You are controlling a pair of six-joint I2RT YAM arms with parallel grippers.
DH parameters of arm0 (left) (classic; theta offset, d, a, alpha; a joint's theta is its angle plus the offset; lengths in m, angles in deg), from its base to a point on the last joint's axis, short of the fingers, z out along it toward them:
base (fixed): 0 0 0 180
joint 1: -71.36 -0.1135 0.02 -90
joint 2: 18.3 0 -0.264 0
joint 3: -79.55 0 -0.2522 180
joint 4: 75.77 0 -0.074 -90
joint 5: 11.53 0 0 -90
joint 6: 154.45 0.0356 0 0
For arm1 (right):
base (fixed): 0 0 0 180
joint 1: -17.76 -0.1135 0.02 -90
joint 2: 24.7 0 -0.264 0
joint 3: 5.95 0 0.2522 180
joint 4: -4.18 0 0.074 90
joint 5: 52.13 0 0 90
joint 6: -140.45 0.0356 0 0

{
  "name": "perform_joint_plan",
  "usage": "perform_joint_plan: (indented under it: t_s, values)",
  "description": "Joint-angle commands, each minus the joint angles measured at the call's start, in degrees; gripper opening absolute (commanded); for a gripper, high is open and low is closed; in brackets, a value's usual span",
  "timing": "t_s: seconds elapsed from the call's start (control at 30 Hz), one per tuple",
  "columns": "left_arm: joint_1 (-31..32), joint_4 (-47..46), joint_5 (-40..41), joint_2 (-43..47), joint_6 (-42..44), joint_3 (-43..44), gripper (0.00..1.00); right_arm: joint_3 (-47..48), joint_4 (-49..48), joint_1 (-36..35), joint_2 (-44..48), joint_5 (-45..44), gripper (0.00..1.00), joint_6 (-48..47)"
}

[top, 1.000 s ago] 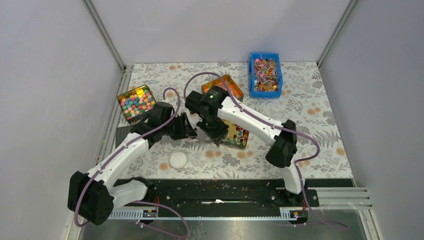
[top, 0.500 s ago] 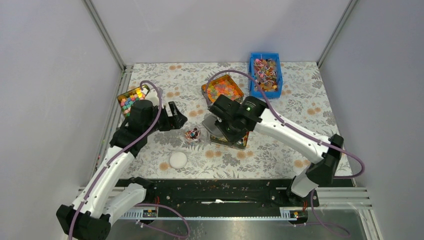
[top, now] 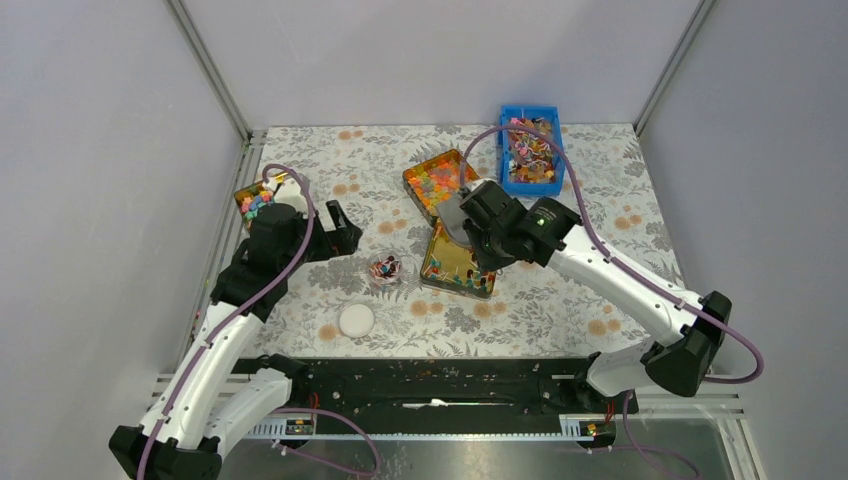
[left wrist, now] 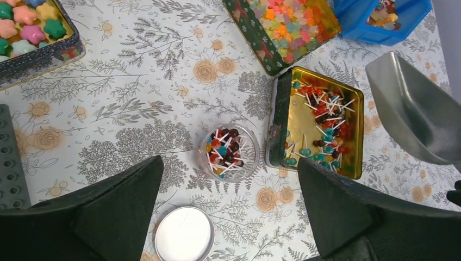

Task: Pack the candies
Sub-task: Place the spatula at the center of the board.

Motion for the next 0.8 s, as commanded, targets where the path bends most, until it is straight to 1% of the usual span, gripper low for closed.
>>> perform_joint_plan:
  t_s: [0.0,0.17,0.27,0.37,0.47,0.63,0.77]
  values:
    - [-0.4,0.6,1.3,-0.5,0.5,2.9,0.99,-4.5,-4.3,4.3,4.1,0.3,0.0,4.0]
    - [-0.4,3.7,-5.8,-3.3,1.7,2.2,0.99,-12.8,-8.0,8.1,9.6,-0.1,0.0,7.3]
    - [-0.4,6.6,-10.3,-6.1,1.7,1.7,0.99,-16.8,-8.2,10.6,12.6,-1.7,0.0,9.2]
    - [-0.4,8.7,-12.5,-8.6,-0.2,0.6,0.99,-21.0,-8.3,13.8,15.8,-2.8,0.0,11.3]
    - [-0.4,8.9,-15.5,-10.1,-1.8,-1.2,0.99,-25.3,-9.0,17.2,18.9,-3.3,0.0,12.0]
    - [-0.4,10.0,-17.5,-11.8,-5.2,-5.6,0.98,-30.4,-9.3,22.9,22.4,-3.0,0.0,12.4]
    - [0.1,10.1,-17.9,-12.7,-8.3,-10.4,0.9,-35.0,-11.7,26.9,23.5,-0.9,0.0,12.3]
